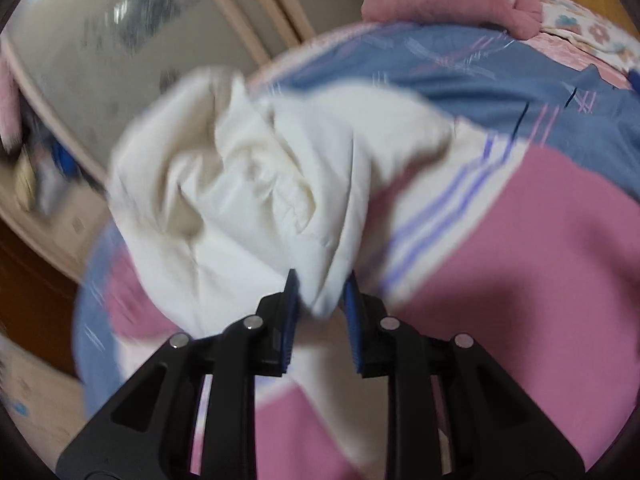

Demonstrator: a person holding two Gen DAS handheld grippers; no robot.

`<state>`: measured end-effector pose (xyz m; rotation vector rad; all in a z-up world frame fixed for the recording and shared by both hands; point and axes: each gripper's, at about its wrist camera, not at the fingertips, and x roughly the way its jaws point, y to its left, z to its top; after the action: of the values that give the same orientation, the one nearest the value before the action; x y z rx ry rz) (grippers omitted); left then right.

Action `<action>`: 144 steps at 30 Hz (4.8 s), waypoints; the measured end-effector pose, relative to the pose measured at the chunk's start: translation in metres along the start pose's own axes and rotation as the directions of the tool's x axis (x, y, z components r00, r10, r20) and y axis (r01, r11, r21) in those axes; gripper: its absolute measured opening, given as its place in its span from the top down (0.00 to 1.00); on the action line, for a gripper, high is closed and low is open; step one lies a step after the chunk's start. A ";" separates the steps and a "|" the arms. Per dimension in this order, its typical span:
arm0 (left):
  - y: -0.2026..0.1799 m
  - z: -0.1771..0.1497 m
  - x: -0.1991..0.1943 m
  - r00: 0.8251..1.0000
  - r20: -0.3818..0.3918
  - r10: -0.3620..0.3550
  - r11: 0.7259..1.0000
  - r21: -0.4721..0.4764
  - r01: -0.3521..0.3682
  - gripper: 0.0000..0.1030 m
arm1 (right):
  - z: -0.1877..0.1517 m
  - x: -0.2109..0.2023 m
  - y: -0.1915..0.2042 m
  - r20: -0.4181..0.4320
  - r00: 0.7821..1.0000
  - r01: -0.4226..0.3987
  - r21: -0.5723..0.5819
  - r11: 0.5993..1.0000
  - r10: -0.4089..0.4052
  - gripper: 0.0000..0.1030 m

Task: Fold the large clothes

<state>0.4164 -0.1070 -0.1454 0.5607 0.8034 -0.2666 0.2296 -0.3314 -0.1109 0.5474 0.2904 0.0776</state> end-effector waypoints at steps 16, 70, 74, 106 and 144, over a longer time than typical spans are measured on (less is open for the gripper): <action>0.049 -0.050 -0.069 0.952 0.291 -0.097 0.941 -0.286 0.183 0.02 | -0.002 0.018 0.000 -0.059 0.998 0.008 -0.019 1.000 -0.009 0.01; 0.006 -0.313 -0.268 0.964 0.241 0.117 0.818 -0.574 0.044 0.02 | -0.073 -0.080 0.096 -0.282 0.959 -0.102 -0.328 0.939 0.005 0.01; 0.012 -0.322 -0.288 0.957 0.261 0.129 0.803 -0.594 0.054 0.02 | -0.096 -0.134 0.091 -0.279 0.960 -0.096 -0.370 0.924 -0.011 0.01; 0.022 -0.336 -0.310 0.968 0.239 0.074 0.783 -0.615 0.091 0.02 | -0.082 -0.253 0.105 -0.240 0.965 -0.030 -0.504 0.863 -0.107 0.01; 0.023 -0.343 -0.285 0.982 0.184 0.052 0.779 -0.622 0.075 0.02 | -0.115 -0.221 0.071 -0.091 0.959 0.026 -0.914 0.404 -0.268 0.01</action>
<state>0.0280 0.1113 -0.1179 -0.1079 0.6545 -0.0471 -0.0152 -0.2465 -0.1116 -0.6279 0.4692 0.1122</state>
